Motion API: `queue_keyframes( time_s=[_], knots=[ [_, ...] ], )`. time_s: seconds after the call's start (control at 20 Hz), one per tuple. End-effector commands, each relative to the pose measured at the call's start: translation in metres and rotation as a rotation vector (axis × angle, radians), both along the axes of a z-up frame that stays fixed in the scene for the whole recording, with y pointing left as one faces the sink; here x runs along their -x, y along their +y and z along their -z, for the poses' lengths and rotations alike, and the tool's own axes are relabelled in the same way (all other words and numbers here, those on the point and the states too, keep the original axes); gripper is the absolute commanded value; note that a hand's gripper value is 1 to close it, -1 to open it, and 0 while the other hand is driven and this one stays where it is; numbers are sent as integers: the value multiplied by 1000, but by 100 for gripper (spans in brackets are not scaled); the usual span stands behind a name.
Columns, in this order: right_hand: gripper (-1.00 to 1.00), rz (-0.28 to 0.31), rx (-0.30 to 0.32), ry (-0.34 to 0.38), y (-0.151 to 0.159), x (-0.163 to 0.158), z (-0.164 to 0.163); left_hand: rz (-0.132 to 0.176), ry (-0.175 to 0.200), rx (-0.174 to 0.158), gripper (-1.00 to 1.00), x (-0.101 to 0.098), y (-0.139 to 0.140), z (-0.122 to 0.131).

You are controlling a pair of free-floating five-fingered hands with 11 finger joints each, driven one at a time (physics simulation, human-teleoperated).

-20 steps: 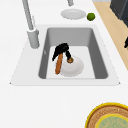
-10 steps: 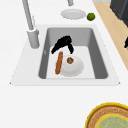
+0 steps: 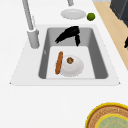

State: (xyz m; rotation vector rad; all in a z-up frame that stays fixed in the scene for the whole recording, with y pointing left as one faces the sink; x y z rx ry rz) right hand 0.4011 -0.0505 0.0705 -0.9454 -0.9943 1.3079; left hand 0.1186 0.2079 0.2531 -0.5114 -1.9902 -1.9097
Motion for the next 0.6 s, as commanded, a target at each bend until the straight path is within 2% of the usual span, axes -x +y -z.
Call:
queue_keyframes(
  time_s=[0.0,0.55],
  knots=[
    [-100,0,0,-84,0,26,-10,0,0,0,0,0,0,0],
    [-100,-50,-23,-269,-36,57,-61,0,0,0,0,0,0,0]
  ],
)
